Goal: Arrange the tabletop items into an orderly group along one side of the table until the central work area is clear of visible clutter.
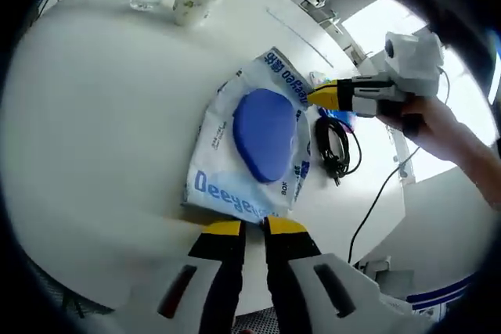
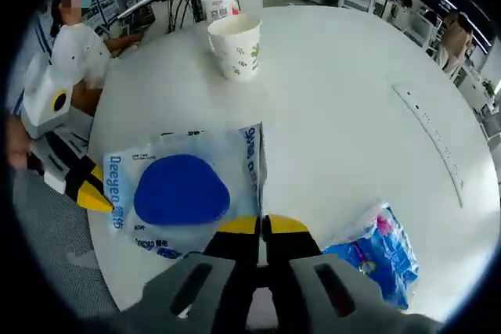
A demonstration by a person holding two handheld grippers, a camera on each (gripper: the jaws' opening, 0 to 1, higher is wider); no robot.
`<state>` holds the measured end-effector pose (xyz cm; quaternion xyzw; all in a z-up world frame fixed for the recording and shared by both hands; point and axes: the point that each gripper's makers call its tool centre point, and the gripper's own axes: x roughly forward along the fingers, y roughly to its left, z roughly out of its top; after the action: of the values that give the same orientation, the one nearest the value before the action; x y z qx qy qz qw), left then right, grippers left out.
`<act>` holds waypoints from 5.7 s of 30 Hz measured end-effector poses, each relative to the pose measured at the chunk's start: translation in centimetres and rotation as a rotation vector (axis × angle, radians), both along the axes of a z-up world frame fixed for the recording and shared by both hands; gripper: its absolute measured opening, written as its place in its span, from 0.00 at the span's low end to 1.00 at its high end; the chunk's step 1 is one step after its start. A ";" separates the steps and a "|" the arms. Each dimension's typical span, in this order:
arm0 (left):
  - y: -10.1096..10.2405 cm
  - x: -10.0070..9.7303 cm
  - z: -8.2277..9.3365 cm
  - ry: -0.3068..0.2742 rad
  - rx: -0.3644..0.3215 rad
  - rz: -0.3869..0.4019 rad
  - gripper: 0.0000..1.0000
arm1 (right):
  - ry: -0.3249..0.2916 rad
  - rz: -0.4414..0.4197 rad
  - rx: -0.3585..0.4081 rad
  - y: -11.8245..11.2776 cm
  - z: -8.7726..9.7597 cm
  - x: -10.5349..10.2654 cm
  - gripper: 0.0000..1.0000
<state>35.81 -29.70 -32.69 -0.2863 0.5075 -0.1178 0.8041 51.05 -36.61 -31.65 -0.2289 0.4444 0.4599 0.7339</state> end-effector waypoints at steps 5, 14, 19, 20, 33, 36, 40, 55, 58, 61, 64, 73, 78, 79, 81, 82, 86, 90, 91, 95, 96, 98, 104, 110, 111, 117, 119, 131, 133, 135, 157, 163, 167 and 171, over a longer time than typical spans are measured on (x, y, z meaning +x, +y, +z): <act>0.6 0.3 0.5 -0.028 0.034 -0.028 0.01 | -0.001 -0.021 -0.010 -1.0 0.0 -0.6 0.00; 2.3 0.7 1.3 -0.075 0.075 -0.056 0.00 | 0.013 -0.140 0.062 -2.0 1.3 -1.5 0.00; 3.1 0.9 1.8 -0.099 0.100 -0.066 0.00 | 0.044 -0.276 0.147 -2.2 2.0 -2.2 0.00; 3.2 0.9 1.8 -0.104 0.105 -0.070 0.00 | 0.044 -0.290 0.159 -2.2 2.1 -2.2 0.00; 4.4 2.3 3.1 -0.149 0.139 -0.123 0.00 | 0.029 -0.428 0.231 -4.8 3.6 -5.4 0.00; 4.6 2.9 3.3 -0.161 0.152 -0.141 0.00 | 0.024 -0.435 0.244 -4.9 4.0 -6.0 0.00; 4.8 3.4 3.8 -0.174 0.164 -0.159 0.00 | 0.003 -0.445 0.258 -5.2 4.9 -6.9 0.00; 5.5 4.9 4.9 -0.213 0.200 -0.216 0.00 | -0.011 -0.485 0.282 -5.1 5.6 -8.6 0.00; 5.8 5.3 5.0 -0.215 0.201 -0.218 0.00 | -0.011 -0.494 0.288 -4.9 5.6 -8.7 0.00; 6.1 5.5 5.0 -0.216 0.206 -0.220 0.00 | -0.011 -0.524 0.305 -4.7 5.6 -8.8 0.00; 6.2 5.8 4.9 -0.218 0.214 -0.230 0.00 | -0.009 -0.549 0.320 -4.5 5.4 -8.8 0.00; 6.5 6.7 4.5 -0.215 0.232 -0.259 0.00 | 0.002 -0.567 0.325 -4.1 4.8 -8.8 0.00; 6.3 7.9 4.4 -0.217 0.245 -0.278 0.00 | -0.002 -0.566 0.321 -4.1 4.8 -7.9 0.00; 6.3 8.0 4.4 -0.218 0.246 -0.279 0.00 | -0.007 -0.563 0.316 -4.2 4.8 -7.6 0.00; 6.1 8.6 4.4 -0.219 0.246 -0.275 0.00 | -0.010 -0.561 0.313 -4.2 4.9 -7.1 0.00; 6.1 8.9 4.4 -0.219 0.246 -0.271 0.00 | -0.013 -0.563 0.316 -4.2 5.0 -6.6 0.00; 6.0 10.6 4.4 -0.221 0.250 -0.250 0.00 | -0.022 -0.567 0.322 -4.0 5.3 -5.0 0.00; 6.2 11.8 4.5 -0.228 0.259 -0.244 0.00 | -0.028 -0.533 0.303 -3.6 4.9 -3.5 0.00; 6.3 12.2 4.4 -0.230 0.263 -0.246 0.00 | -0.027 -0.531 0.303 -3.5 4.9 -3.2 0.00; 6.7 13.0 4.0 -0.228 0.279 -0.250 0.00 | -0.021 -0.522 0.301 -3.3 4.3 -2.3 0.00; 6.8 13.2 3.8 -0.225 0.280 -0.249 0.00 | -0.019 -0.521 0.299 -3.2 4.1 -2.1 0.00; 6.9 13.3 3.2 -0.200 0.266 -0.232 0.00 | -0.014 -0.513 0.288 -3.1 3.6 -2.1 0.00; 7.0 13.6 2.5 -0.183 0.275 -0.225 0.00 | 0.006 -0.511 0.263 -3.0 2.2 -2.3 0.00; 7.2 13.4 2.1 -0.173 0.283 -0.249 0.00 | 0.025 -0.551 0.273 -3.4 1.7 -2.6 0.00; 7.2 13.3 2.0 -0.172 0.283 -0.251 0.00 | 0.025 -0.554 0.272 -3.5 1.7 -2.6 0.00; 7.3 13.0 1.6 -0.160 0.277 -0.270 0.00 | 0.020 -0.562 0.263 -4.1 1.5 -2.6 0.01; 7.4 12.7 1.6 -0.150 0.265 -0.268 0.01 | 0.021 -0.565 0.263 -4.3 1.5 -2.5 0.05; 7.4 10.3 1.3 -0.139 0.242 -0.304 0.09 | 0.029 -0.555 0.252 -4.5 0.8 -3.0 0.08; 7.3 10.0 1.1 -0.135 0.242 -0.313 0.09 | 0.023 -0.559 0.252 -4.4 0.9 -2.9 0.03; 7.2 9.8 0.9 -0.131 0.240 -0.310 0.06 | 0.014 -0.571 0.258 -4.4 1.0 -2.8 0.01; 7.7 15.3 1.5 -0.190 0.241 -0.168 0.00 | -0.037 -0.524 0.247 -3.2 1.6 0.6 0.00; 7.5 16.1 1.4 -0.185 0.231 -0.124 0.00 | -0.032 -0.537 0.247 -3.4 1.4 1.6 0.00; 7.3 17.0 1.4 -0.184 0.221 -0.101 0.00 | -0.034 -0.546 0.247 -3.6 1.4 2.5 0.00; 7.4 17.2 1.3 -0.182 0.219 -0.092 0.00 | -0.034 -0.552 0.253 -3.7 1.3 3.1 0.00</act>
<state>52.98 -22.32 -31.41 -0.1614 0.4548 -0.1238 0.8670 54.16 -40.34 -30.31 -0.0140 0.4167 0.2907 0.8612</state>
